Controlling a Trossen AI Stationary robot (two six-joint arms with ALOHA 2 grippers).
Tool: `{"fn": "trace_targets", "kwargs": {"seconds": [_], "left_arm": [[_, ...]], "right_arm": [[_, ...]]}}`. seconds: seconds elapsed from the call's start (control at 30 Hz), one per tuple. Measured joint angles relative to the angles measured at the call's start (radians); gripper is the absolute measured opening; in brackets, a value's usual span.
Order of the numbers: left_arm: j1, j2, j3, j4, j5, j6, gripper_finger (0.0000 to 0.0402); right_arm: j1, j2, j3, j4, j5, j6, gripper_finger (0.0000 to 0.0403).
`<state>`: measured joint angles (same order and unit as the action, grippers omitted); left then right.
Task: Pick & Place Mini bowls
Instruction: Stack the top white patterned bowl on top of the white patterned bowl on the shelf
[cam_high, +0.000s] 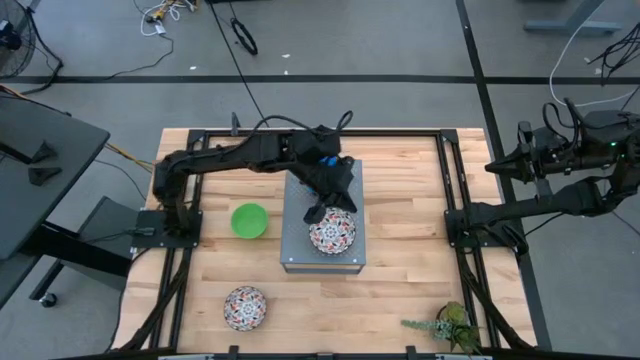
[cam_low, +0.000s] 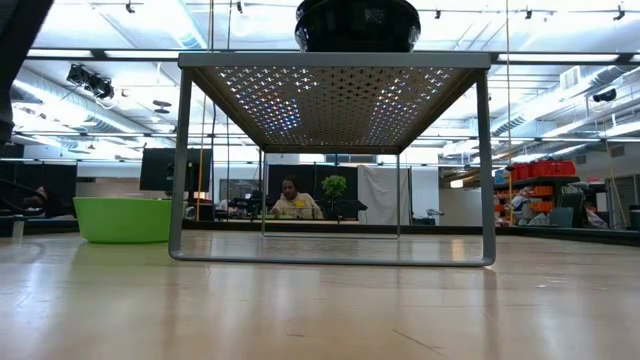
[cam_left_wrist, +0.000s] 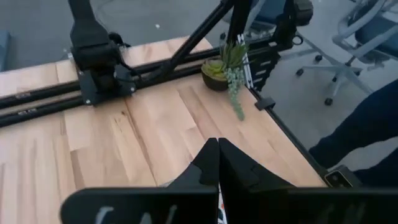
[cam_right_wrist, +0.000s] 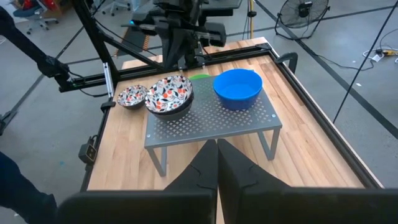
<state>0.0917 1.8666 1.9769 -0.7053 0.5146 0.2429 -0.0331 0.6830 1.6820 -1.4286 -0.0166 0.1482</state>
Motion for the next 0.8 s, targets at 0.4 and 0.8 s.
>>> {"fn": "trace_targets", "kwargs": {"seconds": [0.4, 0.8], "left_arm": [[0.011, -0.256, -0.45, 0.261, 0.003, 0.014, 0.0], [0.056, -0.307, -0.6, 0.339, 0.083, 0.081, 0.0]], "right_arm": [[0.0, 0.0, 0.0, 0.0, 0.0, 0.0, 0.0003], [0.0, 0.0, 0.0, 0.0, 0.0, 0.0, 0.0003]]}}
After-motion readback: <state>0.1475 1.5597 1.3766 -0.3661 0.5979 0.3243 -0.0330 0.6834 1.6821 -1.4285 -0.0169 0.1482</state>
